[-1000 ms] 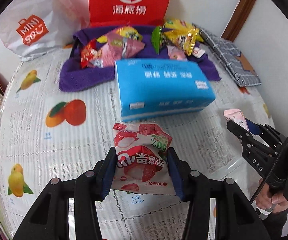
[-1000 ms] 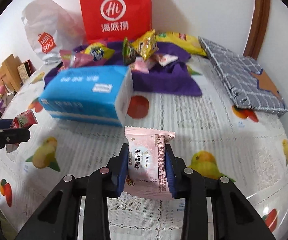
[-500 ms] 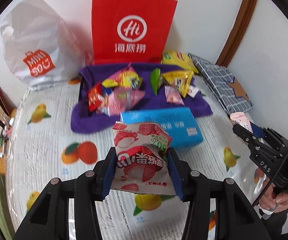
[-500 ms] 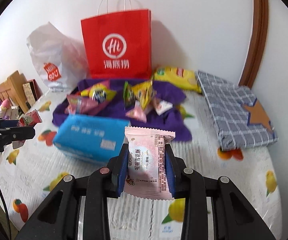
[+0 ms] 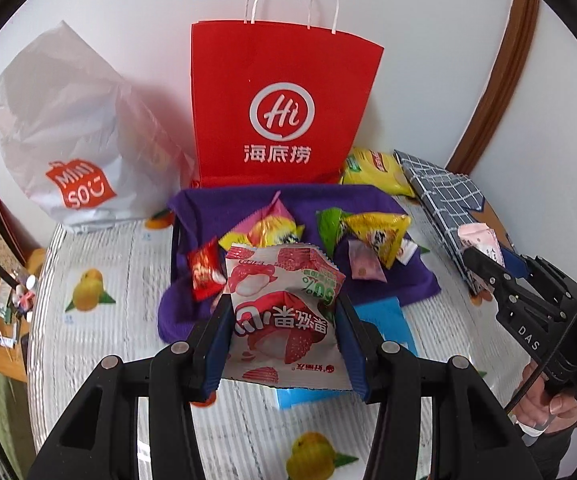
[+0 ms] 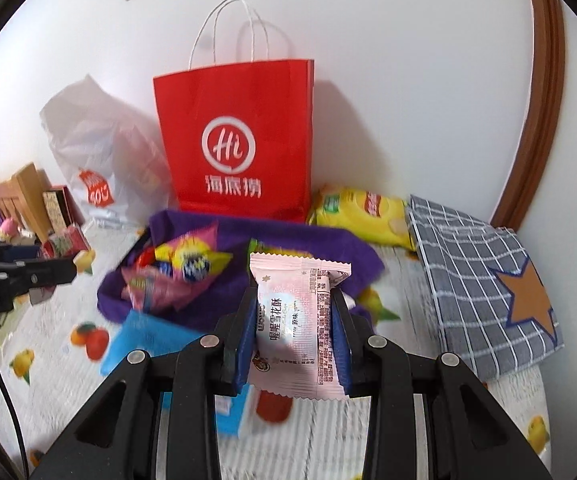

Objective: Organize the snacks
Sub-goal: 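Carry the pink candy bag with the left tool while the right tool carries the biscuit packet to the towel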

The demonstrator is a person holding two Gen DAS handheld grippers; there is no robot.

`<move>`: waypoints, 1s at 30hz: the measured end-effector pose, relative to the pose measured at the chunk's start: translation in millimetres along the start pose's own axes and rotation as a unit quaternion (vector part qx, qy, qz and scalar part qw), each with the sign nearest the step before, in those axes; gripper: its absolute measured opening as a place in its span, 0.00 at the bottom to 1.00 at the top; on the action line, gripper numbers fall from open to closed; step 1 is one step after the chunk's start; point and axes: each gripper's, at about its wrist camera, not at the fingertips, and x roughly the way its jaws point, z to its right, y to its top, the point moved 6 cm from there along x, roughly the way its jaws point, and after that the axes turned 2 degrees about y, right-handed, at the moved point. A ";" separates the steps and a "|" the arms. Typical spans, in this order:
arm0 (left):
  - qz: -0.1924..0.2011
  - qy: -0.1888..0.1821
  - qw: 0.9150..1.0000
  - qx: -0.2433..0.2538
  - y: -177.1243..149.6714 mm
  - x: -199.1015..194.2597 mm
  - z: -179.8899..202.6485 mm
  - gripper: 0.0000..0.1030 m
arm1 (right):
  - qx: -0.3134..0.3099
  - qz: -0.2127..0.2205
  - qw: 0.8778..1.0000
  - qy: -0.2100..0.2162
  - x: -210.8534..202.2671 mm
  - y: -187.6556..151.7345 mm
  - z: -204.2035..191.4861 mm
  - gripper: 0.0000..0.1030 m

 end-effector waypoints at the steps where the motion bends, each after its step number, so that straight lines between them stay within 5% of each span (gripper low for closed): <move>1: 0.001 0.001 1.000 0.000 2.7 1.5 -0.7 0.46 | 0.003 0.002 1.000 0.002 3.5 4.5 0.5 0.33; 30: 0.022 -0.001 0.999 -0.028 69.7 33.7 -31.9 0.46 | 0.026 0.017 0.999 0.025 67.6 71.4 -12.3 0.33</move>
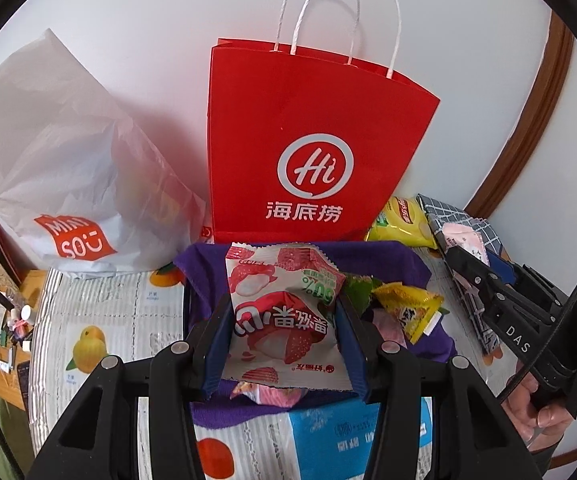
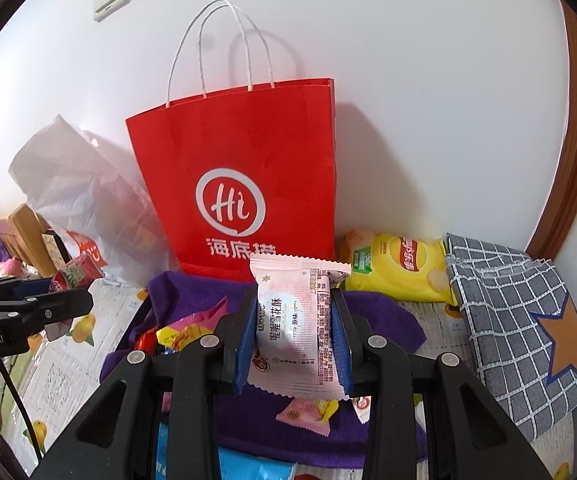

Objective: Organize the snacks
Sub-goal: 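Carry the pink candy bag with the left tool while the right tool carries the biscuit packet to the towel, then open the left tool over the towel while the right tool releases the biscuit packet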

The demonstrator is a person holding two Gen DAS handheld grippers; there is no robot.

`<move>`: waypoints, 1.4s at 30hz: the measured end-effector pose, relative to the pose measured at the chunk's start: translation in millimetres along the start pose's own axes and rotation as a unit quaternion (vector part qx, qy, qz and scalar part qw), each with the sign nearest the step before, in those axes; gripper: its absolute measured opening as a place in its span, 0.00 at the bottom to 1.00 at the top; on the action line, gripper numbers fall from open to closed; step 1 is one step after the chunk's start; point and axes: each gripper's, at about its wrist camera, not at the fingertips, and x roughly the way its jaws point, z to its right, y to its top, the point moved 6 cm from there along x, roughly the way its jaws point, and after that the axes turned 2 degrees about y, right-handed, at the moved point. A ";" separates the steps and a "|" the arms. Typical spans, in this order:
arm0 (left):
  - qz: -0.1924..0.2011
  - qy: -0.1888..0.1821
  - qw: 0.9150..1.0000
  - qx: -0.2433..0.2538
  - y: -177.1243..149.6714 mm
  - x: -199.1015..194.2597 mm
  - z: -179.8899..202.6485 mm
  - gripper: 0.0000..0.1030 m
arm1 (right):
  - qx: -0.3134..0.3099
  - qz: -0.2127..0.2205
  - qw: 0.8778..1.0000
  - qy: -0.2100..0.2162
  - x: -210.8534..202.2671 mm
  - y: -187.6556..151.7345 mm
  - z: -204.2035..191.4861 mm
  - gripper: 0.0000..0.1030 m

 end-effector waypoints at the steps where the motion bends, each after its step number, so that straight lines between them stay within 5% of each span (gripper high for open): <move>1: 0.000 0.001 1.000 0.000 1.9 1.1 -0.5 0.46 | 0.000 0.000 1.000 0.000 1.8 2.2 0.6 0.33; 7: 0.002 0.011 1.000 -0.007 10.6 17.1 -7.2 0.46 | -0.011 -0.001 1.000 0.011 16.3 9.3 -1.1 0.33; 20: -0.062 0.003 0.998 -0.027 0.0 83.1 -19.5 0.46 | -0.019 -0.053 0.998 0.021 62.1 -17.8 0.6 0.33; 42: -0.114 -0.011 0.993 -0.025 -16.0 115.1 -17.7 0.46 | -0.033 -0.114 0.993 0.024 100.9 -42.5 1.3 0.33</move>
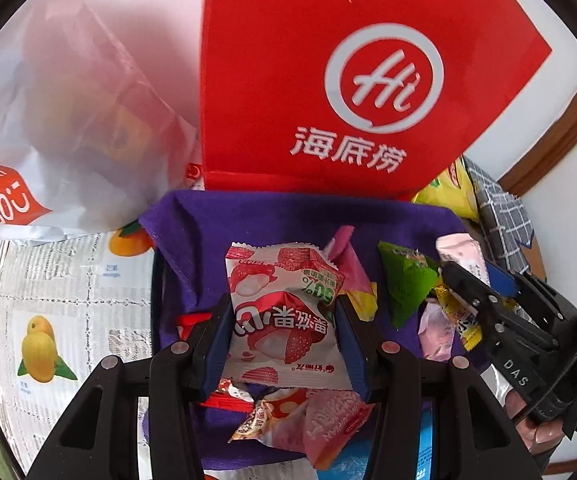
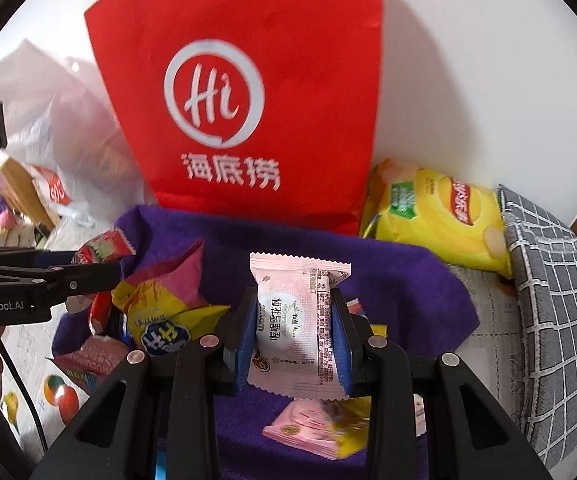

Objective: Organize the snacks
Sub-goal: 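Open the left tool over the towel while the right tool releases the biscuit packet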

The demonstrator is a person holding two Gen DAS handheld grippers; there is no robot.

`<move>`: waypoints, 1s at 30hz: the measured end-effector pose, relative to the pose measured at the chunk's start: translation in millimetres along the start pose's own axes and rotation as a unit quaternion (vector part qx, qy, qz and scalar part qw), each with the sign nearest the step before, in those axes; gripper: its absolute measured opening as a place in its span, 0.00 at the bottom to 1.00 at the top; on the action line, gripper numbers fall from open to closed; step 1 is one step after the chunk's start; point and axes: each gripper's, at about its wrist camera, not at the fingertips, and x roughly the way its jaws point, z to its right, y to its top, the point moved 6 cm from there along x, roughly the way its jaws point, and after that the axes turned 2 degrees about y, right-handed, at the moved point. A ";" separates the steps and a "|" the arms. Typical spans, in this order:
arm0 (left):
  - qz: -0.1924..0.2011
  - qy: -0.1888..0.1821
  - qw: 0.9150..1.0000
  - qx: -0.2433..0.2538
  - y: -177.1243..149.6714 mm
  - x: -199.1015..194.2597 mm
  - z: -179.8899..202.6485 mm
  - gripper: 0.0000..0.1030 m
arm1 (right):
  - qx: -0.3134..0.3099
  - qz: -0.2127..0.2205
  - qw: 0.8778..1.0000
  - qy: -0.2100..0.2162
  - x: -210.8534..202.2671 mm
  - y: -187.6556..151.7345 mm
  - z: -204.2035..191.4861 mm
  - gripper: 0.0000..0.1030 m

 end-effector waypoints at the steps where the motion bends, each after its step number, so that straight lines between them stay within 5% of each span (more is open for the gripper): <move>1: -0.001 0.001 1.000 0.001 -0.5 0.4 1.3 0.46 | -0.002 -0.004 1.000 0.001 1.8 -0.8 -1.5 0.33; 30: -0.036 -0.004 0.999 0.028 -8.8 24.0 20.8 0.49 | -0.019 -0.024 0.999 -0.028 15.0 -9.4 4.2 0.35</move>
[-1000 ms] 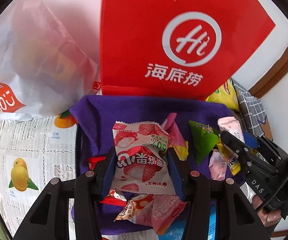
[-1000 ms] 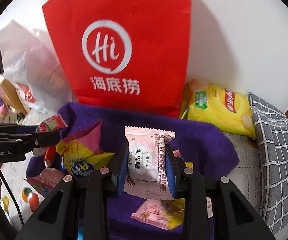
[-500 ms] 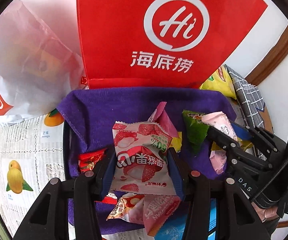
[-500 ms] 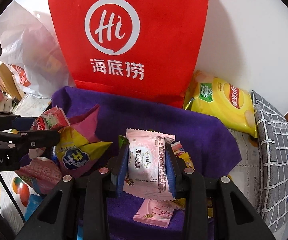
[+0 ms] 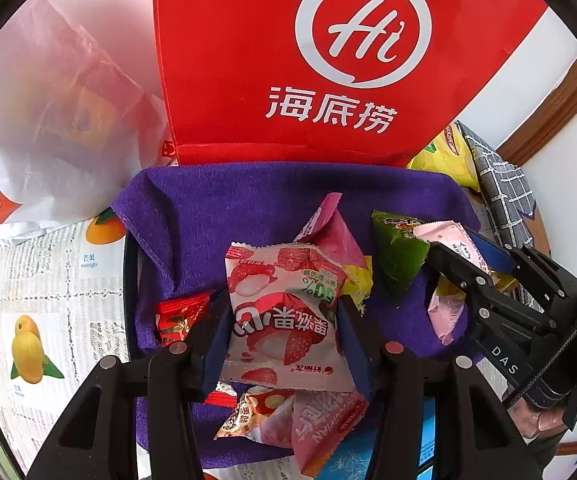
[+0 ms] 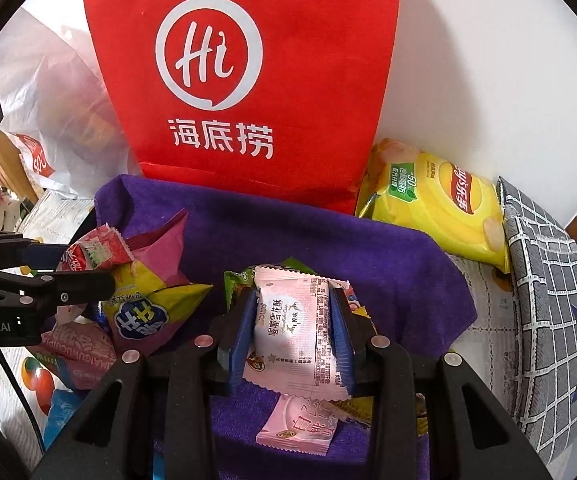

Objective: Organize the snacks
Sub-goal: 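Open the left tool over the towel while the right tool releases the biscuit packet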

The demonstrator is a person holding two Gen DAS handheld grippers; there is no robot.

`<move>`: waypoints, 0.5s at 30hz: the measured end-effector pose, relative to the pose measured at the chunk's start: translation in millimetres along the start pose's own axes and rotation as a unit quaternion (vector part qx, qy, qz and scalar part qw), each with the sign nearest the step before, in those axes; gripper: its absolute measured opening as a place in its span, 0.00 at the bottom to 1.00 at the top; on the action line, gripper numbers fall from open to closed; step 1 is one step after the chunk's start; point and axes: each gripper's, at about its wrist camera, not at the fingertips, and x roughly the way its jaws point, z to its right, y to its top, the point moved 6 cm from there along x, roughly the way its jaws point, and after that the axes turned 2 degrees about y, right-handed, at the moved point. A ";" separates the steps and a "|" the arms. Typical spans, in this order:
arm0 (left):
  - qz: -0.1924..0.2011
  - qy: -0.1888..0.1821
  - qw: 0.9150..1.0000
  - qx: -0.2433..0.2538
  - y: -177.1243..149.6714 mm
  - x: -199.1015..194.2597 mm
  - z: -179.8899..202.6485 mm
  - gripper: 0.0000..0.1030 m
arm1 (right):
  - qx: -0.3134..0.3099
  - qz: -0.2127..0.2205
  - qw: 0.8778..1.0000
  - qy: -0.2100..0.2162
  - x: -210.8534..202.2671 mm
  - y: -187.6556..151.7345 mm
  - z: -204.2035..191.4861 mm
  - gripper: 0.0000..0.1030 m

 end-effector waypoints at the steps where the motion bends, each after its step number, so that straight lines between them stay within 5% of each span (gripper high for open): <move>1: 0.000 0.000 1.000 0.000 -0.2 -0.4 -0.9 0.49 | 0.000 0.000 1.000 0.000 0.1 0.1 0.1 0.35; 15: 0.004 0.005 1.000 0.002 0.2 -0.7 -0.7 0.51 | -0.003 0.001 1.000 -0.001 0.7 1.5 1.1 0.40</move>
